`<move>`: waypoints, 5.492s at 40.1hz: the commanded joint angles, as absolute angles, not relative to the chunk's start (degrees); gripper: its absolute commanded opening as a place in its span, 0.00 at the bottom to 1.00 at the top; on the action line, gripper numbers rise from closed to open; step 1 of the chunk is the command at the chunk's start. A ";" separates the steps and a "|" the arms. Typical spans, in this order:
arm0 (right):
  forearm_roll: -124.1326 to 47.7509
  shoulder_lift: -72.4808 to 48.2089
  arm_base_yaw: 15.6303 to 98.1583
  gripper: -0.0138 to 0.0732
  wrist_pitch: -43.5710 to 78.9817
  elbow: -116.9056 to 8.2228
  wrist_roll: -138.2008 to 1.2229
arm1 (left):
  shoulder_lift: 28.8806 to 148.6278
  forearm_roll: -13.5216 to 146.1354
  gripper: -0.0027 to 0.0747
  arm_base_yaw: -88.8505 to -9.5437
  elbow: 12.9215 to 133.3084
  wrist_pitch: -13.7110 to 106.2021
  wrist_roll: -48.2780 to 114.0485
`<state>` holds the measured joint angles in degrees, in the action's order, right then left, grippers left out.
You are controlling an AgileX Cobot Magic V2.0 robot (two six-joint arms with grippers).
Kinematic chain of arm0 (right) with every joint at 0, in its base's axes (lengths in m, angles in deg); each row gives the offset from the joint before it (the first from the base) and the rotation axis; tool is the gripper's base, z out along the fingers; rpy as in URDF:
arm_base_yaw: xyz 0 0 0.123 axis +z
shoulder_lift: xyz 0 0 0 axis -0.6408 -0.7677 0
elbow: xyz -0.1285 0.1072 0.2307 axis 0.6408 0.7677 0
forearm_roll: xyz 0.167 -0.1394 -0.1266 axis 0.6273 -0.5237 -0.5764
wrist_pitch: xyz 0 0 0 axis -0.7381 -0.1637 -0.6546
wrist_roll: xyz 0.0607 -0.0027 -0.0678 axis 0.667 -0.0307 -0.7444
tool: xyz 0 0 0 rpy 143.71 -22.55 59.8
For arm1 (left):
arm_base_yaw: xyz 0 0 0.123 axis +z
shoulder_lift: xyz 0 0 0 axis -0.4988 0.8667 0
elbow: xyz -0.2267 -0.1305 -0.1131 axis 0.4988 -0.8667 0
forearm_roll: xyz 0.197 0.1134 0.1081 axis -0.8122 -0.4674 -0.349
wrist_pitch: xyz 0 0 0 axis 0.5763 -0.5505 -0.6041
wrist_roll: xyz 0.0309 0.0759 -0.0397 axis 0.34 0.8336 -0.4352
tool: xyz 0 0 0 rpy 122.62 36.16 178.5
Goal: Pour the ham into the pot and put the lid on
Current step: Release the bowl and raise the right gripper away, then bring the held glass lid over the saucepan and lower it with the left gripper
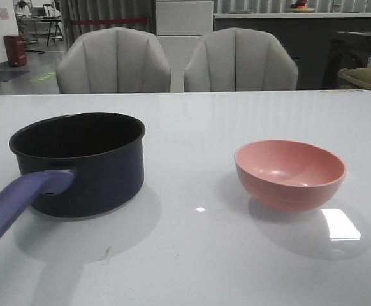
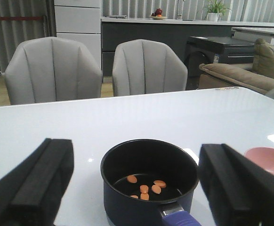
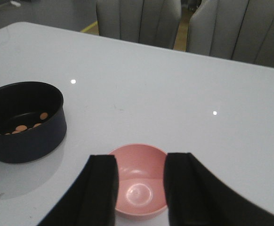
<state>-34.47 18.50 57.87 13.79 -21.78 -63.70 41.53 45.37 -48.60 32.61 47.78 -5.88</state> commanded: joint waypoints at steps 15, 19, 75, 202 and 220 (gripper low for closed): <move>-34.00 39.60 58.02 0.57 23.69 -3.77 -64.19 | 41.99 46.01 0.79 -49.15 34.12 51.41 -5.90; -34.00 39.60 58.02 0.46 24.25 -2.97 -64.19 | 42.09 45.71 0.79 -49.15 33.65 51.19 -5.90; -34.00 39.60 58.02 0.32 23.62 -2.97 -64.19 | 99.47 45.21 0.93 -17.77 67.05 19.82 -15.26; -34.00 39.60 58.02 0.32 23.62 -2.97 -64.19 | 133.64 41.80 0.35 -51.16 114.25 -6.04 -9.11; -34.00 39.60 58.02 0.32 23.62 -2.97 -64.19 | 135.34 41.08 0.35 -52.83 114.72 -6.31 -7.84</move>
